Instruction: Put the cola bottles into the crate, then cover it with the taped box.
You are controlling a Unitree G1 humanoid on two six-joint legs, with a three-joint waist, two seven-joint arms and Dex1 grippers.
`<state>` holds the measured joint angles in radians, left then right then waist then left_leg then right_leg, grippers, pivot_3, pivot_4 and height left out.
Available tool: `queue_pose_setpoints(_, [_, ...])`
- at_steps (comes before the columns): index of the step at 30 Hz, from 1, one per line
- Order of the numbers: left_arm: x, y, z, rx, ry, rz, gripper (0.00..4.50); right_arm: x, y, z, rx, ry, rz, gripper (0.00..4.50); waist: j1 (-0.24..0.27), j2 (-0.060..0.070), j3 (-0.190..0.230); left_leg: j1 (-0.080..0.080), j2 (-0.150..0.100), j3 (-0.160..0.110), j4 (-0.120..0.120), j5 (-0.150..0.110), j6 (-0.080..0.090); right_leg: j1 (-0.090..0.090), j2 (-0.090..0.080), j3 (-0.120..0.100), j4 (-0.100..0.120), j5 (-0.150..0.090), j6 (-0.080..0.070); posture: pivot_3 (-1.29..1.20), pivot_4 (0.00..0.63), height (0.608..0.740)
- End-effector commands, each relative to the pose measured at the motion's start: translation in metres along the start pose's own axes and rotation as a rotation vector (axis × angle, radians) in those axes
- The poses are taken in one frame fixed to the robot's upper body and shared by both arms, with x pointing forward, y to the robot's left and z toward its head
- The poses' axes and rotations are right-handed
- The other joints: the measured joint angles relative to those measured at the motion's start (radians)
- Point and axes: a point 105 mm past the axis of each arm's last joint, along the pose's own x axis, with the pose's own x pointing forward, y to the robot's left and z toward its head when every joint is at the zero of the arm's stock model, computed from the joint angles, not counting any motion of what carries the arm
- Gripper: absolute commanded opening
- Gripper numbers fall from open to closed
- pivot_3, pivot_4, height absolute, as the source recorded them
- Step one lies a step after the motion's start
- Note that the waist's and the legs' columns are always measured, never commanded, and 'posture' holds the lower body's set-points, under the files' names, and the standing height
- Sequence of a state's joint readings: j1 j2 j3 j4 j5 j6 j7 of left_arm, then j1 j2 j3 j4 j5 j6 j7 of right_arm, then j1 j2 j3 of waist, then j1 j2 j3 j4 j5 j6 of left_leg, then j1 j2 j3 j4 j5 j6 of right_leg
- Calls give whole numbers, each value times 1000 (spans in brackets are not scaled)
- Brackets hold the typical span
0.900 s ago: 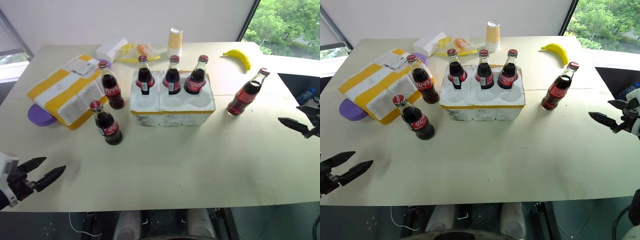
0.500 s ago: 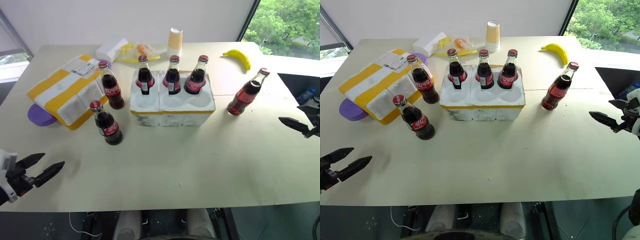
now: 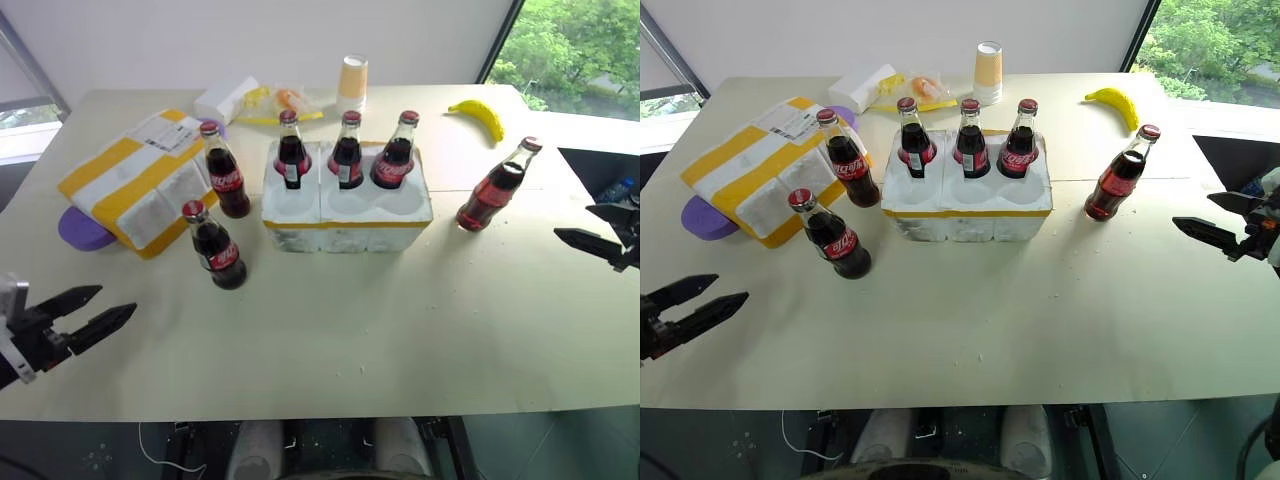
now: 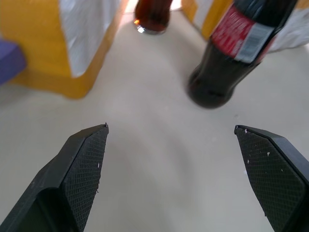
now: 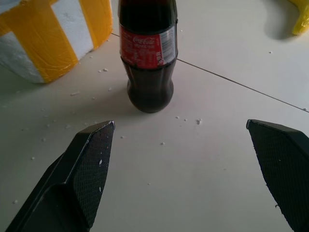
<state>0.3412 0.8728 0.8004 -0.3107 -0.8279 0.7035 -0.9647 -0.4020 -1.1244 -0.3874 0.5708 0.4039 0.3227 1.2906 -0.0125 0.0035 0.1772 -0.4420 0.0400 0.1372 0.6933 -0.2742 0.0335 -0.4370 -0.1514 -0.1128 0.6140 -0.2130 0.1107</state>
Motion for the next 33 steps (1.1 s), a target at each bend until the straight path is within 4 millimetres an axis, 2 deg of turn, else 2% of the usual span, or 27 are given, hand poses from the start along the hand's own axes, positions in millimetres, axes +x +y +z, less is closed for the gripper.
queue_pose_setpoints(1, [10, -12, 19, 68, -6, -95, 4372, -10, 31, 38, -63, -50, 149, 4500, 1, 1, 0, 0, 0, 0, 0, 0, 0, 0, 0, 0, 0, 0, 0, 0, 150, 740])
queue_pose_setpoints(9, [53, -22, 24, 146, 19, -244, 4372, -8, 128, 74, -95, -80, 496, 4500, 3, 2, -1, 1, 0, 0, 0, 0, 0, 0, 0, 0, 1, 0, 0, 0, 150, 740])
queue_pose_setpoints(12, [68, -22, 23, 166, 18, -267, 4372, -6, 149, 84, -94, -120, 544, 4500, 4, 2, 0, 1, 0, -1, 0, 0, 0, 0, 0, 0, 1, 0, 0, 0, 150, 740])
queue_pose_setpoints(19, [98, -24, 16, 198, 10, -322, 4372, -4, 172, 94, -107, -149, 569, 4500, 8, 1, 0, 0, 0, -1, 0, 0, 0, 1, 0, 0, 0, 1, 0, 0, 150, 740])
queue_pose_setpoints(33, [131, -40, 18, 197, -34, -400, 4372, 4, 184, 106, -78, -184, 582, 4500, 23, 0, 0, 0, -1, -2, 2, 0, 1, 2, 1, 0, 1, 2, 3, 0, 150, 740])
